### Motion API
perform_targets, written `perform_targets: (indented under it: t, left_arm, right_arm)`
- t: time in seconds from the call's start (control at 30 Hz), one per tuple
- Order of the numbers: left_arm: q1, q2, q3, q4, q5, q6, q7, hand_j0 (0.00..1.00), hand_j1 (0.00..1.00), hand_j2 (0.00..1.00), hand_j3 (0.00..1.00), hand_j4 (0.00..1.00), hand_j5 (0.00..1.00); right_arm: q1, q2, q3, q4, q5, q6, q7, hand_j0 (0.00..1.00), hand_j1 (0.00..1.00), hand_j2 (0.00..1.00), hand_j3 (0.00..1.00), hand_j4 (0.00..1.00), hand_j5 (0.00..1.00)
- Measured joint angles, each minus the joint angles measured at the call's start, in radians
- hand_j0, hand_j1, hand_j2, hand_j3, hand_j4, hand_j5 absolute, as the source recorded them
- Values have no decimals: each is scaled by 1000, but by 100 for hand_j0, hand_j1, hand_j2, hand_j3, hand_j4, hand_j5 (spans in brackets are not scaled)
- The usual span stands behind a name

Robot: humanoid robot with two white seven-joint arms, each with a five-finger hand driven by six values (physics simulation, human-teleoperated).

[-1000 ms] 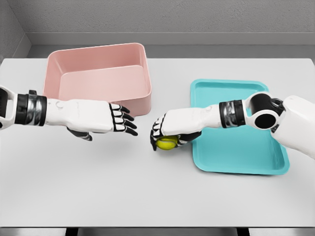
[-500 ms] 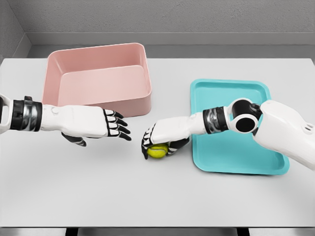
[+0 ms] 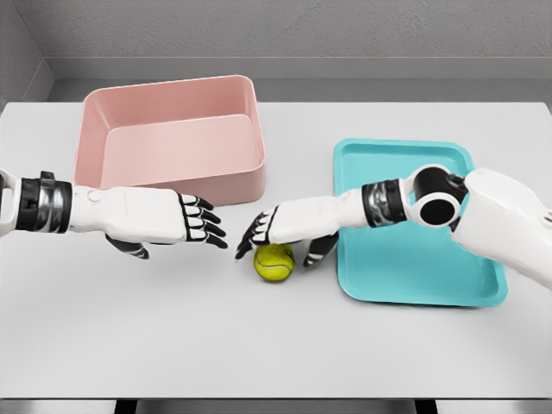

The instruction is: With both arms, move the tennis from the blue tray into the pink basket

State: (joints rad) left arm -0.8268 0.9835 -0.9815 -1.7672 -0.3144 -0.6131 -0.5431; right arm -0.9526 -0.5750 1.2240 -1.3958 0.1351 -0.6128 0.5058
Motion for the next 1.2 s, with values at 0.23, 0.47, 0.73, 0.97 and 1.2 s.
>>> perform_targets:
  t: [0.23, 0.47, 0.73, 0.97, 1.2]
  left_arm:
    - [-5, -6, 1, 0, -2, 0, 1, 100, 100, 100, 100, 100, 100]
    - [-3, -133, -1, 0, -48, 0, 3, 100, 100, 100, 100, 100, 100]
    - [-12, -272, -22, 1, -144, 0, 3, 100, 100, 100, 100, 100, 100]
    - [-9, -299, -22, 32, -157, 0, 1, 100, 100, 100, 100, 100, 100]
    - [-5, -317, -21, 87, -96, 0, 1, 100, 100, 100, 100, 100, 100]
  right_arm:
    - [-51, -184, -49, -1, -33, 0, 2, 100, 100, 100, 100, 100, 100]
    - [-29, -333, -182, 27, -34, 0, -53, 100, 100, 100, 100, 100, 100]
    - [97, -348, -369, 128, -31, -1, -34, 100, 100, 100, 100, 100, 100]
    - [97, -288, -458, 161, -30, 0, -4, 100, 100, 100, 100, 100, 100]
    - [98, -292, -477, 183, -25, -1, 0, 100, 100, 100, 100, 100, 100]
